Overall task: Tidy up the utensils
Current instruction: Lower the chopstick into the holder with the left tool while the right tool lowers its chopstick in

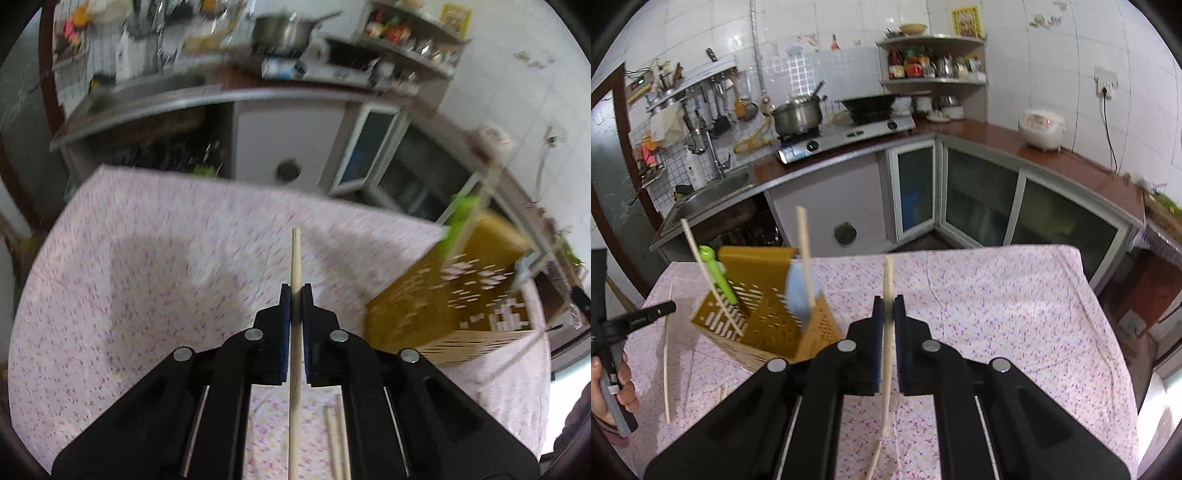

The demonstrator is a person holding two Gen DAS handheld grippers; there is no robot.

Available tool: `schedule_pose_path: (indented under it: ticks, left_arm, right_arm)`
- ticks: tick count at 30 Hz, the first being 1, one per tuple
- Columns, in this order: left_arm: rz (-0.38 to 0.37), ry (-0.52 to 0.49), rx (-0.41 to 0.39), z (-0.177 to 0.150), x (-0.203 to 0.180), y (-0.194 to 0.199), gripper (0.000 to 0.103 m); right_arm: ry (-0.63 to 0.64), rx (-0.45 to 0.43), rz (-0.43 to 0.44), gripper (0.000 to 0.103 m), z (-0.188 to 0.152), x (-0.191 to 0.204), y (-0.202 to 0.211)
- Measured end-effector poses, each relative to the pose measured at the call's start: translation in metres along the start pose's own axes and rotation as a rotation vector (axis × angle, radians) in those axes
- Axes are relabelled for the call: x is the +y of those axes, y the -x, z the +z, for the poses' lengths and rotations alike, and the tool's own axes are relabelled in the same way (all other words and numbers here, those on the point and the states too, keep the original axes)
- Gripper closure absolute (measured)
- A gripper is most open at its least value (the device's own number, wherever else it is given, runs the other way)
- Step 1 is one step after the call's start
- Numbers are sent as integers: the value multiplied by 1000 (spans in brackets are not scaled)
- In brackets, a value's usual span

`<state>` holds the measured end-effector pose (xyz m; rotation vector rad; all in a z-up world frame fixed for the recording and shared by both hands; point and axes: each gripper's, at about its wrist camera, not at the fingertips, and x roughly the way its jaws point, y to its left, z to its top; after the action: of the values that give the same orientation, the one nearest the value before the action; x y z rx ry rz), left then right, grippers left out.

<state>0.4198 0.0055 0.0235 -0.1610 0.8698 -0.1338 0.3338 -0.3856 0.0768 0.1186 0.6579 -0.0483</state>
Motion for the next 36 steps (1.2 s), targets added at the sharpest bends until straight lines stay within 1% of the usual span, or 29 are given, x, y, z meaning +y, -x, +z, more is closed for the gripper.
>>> schedule_pose_path:
  ticks: [2,5,11,15,20,24,26,28,32,36]
  left_arm:
    - [-18,-29,-57,0,-11,20,99]
    - [-65,-66,-137,1,-24,50,99]
    - [-113,-108,-259,8,-51,84,99]
    - [-138,-118,-300,17,-67,96,99]
    - [-186,-121,-325,29,-78,102,99]
    - [-226,-126,-343,31,-82,102,99]
    - [-218,-126,-356,30,-84,102,99]
    - [-230,-119,-363,31,-85,101,99]
    - [-247,-118,-420,31,-90,108,99]
    - [-255,-116,-452,34,-93,109,99]
  right_arm:
    - [13,-19,5,97,3,6,9]
    - [24,-46,22,97,7,14,22]
    - [52,-94,42,97,18,30,48]
    - [77,-125,39,97,30,41,66]
    - [95,-160,38,97,47,50,86]
    - [99,-182,41,97,56,54,97]
    - [98,-191,49,97,59,55,102]
    - [94,-202,58,97,63,55,107]
    - [98,-210,69,97,69,58,112]
    - [88,-209,74,97,72,59,111]
